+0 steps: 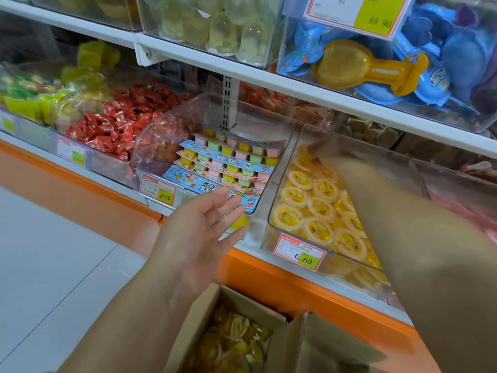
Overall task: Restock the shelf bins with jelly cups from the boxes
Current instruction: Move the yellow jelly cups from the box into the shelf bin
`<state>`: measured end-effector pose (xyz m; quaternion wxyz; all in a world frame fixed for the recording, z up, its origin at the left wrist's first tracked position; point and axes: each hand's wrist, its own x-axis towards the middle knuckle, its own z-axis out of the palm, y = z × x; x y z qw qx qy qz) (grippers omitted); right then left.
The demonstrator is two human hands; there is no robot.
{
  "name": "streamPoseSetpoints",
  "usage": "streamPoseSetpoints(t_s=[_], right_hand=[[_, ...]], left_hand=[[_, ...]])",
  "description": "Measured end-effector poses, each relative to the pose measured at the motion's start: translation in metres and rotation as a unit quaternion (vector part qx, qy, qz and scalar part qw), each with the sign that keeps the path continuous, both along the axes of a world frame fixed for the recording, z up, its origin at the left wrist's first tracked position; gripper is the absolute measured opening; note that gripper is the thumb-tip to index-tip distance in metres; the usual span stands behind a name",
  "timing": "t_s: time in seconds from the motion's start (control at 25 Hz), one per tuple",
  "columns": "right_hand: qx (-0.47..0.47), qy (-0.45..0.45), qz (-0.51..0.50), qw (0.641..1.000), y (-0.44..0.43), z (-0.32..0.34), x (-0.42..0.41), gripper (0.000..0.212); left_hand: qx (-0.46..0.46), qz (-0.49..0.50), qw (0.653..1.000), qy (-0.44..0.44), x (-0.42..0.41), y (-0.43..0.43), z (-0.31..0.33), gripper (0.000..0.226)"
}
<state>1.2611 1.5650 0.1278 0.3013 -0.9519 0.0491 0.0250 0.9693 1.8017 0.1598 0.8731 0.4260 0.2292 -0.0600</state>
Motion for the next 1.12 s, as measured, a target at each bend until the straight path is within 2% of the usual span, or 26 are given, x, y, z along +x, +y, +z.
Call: streamPoseSetpoints(t_s=[0.16,0.28,0.44,0.64,0.88,0.96,1.04,1.12], right_hand=[[0.050,-0.060,-0.047,0.996,0.001,-0.003,-0.013,0.023],[-0.020,-0.082,-0.029,0.996,0.002,-0.006,-0.018,0.026],[-0.043,-0.085,-0.030,0.995,0.000,-0.016,-0.023,0.023],[-0.089,-0.083,0.001,0.993,-0.004,-0.008,-0.030,0.037],[-0.035,-0.082,-0.050,0.995,0.001,0.028,-0.093,0.035],[0.029,-0.198,-0.067,0.978,0.013,0.030,-0.144,0.029],[0.208,-0.326,-0.066,0.920,0.032,0.016,-0.215,0.023],[0.333,-0.358,-0.098,0.867,0.051,-0.022,-0.293,0.026]], left_hand=[[-0.004,-0.001,1.000,0.005,-0.005,-0.001,0.000,0.026],[-0.001,-0.004,1.000,0.011,-0.007,-0.001,-0.001,0.025],[0.009,0.000,1.000,0.018,-0.006,0.000,-0.001,0.024],[0.020,-0.005,0.999,0.025,-0.007,0.001,0.000,0.023],[0.053,-0.052,0.997,0.036,-0.027,0.007,-0.006,0.023],[0.086,-0.089,0.991,0.052,-0.041,0.010,-0.016,0.021],[0.135,-0.144,0.976,0.091,-0.056,0.014,-0.037,0.017],[0.185,-0.201,0.950,0.151,-0.074,0.017,-0.069,0.016]])
